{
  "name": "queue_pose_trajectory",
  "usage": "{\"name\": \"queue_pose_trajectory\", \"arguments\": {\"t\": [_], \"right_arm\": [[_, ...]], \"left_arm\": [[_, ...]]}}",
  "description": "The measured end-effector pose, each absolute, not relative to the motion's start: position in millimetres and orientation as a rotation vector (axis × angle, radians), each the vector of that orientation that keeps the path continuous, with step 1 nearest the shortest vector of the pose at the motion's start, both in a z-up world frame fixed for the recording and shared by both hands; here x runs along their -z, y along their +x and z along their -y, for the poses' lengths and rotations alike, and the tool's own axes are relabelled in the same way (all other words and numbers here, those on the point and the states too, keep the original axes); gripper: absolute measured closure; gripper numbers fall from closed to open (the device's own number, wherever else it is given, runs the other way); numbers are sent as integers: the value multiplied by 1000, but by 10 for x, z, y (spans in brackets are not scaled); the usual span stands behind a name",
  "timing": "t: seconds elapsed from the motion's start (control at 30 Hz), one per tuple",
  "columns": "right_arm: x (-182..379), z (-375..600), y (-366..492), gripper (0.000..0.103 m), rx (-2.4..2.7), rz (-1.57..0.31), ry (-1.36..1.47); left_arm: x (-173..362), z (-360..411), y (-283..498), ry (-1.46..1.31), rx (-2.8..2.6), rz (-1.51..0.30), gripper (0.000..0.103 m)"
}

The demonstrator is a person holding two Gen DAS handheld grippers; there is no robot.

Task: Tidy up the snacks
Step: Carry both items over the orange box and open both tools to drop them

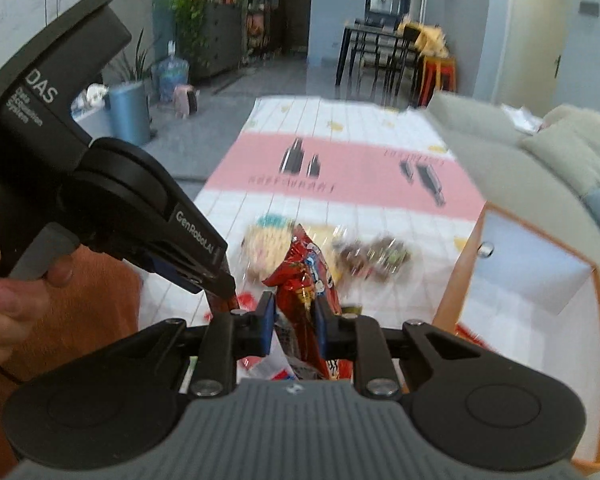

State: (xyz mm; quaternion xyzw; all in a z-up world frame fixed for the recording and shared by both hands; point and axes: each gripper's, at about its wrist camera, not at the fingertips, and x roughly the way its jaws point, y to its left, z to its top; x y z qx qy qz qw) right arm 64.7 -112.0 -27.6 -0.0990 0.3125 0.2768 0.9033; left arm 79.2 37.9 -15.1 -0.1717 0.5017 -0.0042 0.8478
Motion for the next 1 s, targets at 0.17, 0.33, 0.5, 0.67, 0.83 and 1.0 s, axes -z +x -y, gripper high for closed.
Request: {"name": "queue_pose_trajectory", "arguments": {"t": [0.17,0.33,0.5,0.67,0.83,1.0], "right_arm": [[26,1316,622,85,-508,-564,-206],[-104,1621,683,85,-400,-513,-217],[-99,1931,839,85,-295,-520,-234],[8,2213,1005,85,-218,-564,-265],[271,2410,1249,85,-192,-660,-292],[531,2534,1381,85,-191,-729,-349]], "left_arm": [[-205,-121,847,-307,77,-979,79],[-437,209,972,-264,171,-928,79],[-539,584,1167,-218,243,-899,79],[-509,1012,1380,-150,331,-913,79],[-295,1414,1586,-70,392,-978,79],[-87,1660,1774,-17,408,-1035,79]]}}
